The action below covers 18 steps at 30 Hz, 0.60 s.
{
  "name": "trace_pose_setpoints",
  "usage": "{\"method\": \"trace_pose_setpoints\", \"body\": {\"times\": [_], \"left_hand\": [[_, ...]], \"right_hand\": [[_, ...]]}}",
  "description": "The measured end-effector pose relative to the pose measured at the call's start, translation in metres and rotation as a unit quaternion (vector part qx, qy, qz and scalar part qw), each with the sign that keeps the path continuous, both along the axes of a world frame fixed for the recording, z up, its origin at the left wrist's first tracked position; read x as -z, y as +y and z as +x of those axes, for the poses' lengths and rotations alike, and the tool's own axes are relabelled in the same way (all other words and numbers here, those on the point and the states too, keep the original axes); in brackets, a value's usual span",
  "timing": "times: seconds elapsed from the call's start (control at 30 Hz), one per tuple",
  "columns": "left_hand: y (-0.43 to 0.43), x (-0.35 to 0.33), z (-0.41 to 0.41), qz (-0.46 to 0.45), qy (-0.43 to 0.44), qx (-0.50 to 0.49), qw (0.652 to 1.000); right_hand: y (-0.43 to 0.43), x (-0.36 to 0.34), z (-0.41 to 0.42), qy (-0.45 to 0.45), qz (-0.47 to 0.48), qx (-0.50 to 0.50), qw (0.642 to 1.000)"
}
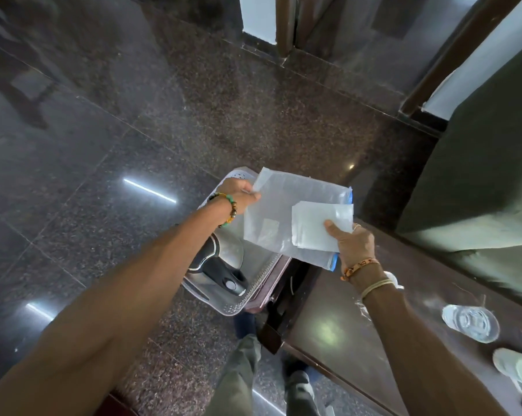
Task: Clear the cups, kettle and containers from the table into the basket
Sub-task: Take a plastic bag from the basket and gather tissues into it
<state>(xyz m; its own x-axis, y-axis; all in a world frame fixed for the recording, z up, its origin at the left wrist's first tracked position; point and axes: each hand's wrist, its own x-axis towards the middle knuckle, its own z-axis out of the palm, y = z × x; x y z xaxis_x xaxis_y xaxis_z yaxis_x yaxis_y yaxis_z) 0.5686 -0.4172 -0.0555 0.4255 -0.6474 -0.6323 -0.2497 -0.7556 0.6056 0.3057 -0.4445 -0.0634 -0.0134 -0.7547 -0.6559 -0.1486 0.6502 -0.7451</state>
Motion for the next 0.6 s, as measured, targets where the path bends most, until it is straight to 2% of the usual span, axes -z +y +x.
{"method": "trace_pose_setpoints", "body": {"times": [0.1, 0.23, 0.33, 0.5, 0.6], "left_hand": [[-0.005, 0.016, 0.025, 0.06, -0.125, 0.1, 0.985], [-0.013, 0.035, 0.044, 0.087, -0.196, 0.186, 0.959], [-0.021, 0.051, 0.055, 0.081, -0.204, 0.195, 0.956], [-0.037, 0.068, 0.066, 0.017, -0.192, 0.158, 0.968], [-0.038, 0.073, 0.074, 0.022, -0.211, 0.186, 0.959]], "right_hand": [[0.001, 0.035, 0.032, 0.07, -0.01, -0.023, 0.997], [0.006, 0.074, 0.061, 0.126, 0.003, -0.046, 0.991], [0.006, 0.092, 0.076, 0.158, 0.007, -0.037, 0.987], [0.011, 0.093, 0.092, 0.254, -0.019, -0.013, 0.967], [0.023, 0.09, 0.106, 0.258, -0.04, -0.067, 0.963]]}}
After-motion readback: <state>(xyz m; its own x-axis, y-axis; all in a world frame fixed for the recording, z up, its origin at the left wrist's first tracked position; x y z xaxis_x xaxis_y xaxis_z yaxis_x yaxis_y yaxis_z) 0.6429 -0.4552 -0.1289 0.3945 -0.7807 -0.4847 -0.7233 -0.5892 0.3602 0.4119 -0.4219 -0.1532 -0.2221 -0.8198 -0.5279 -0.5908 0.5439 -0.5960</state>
